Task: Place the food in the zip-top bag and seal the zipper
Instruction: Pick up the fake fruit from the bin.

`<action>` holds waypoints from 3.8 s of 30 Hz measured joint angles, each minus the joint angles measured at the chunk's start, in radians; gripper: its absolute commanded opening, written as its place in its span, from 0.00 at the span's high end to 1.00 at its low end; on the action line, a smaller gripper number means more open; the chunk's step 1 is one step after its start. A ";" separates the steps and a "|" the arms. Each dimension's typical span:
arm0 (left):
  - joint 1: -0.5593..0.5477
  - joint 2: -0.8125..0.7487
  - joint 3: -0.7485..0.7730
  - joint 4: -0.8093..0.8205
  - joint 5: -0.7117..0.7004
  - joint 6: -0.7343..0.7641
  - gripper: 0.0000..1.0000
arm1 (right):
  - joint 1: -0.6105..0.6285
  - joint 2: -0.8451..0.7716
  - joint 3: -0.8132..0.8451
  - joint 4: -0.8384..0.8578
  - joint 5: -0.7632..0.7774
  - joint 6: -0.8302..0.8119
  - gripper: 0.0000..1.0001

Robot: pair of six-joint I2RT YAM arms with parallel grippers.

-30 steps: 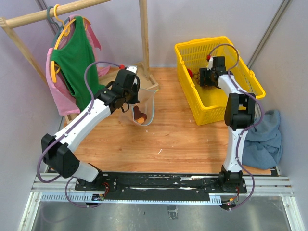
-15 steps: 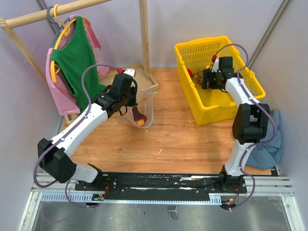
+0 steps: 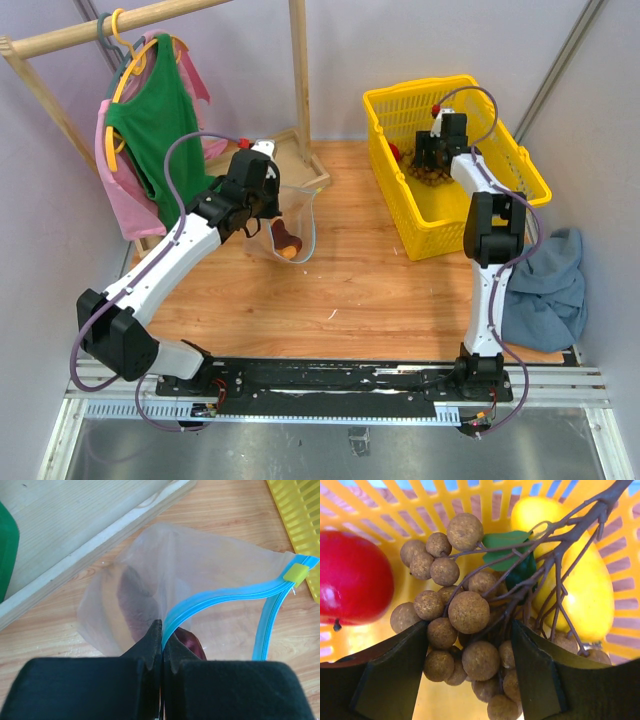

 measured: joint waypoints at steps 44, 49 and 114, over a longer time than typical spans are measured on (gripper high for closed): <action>0.037 -0.034 -0.018 0.015 0.078 0.023 1.00 | 0.005 -0.146 -0.063 -0.243 -0.014 -0.092 0.21; 0.042 -0.033 -0.021 0.018 0.082 0.023 1.00 | 0.006 -0.044 0.018 -0.190 -0.084 -0.104 0.18; 0.063 -0.082 -0.061 0.046 0.264 0.066 1.00 | 0.015 -0.766 -0.539 0.034 0.002 -0.017 0.99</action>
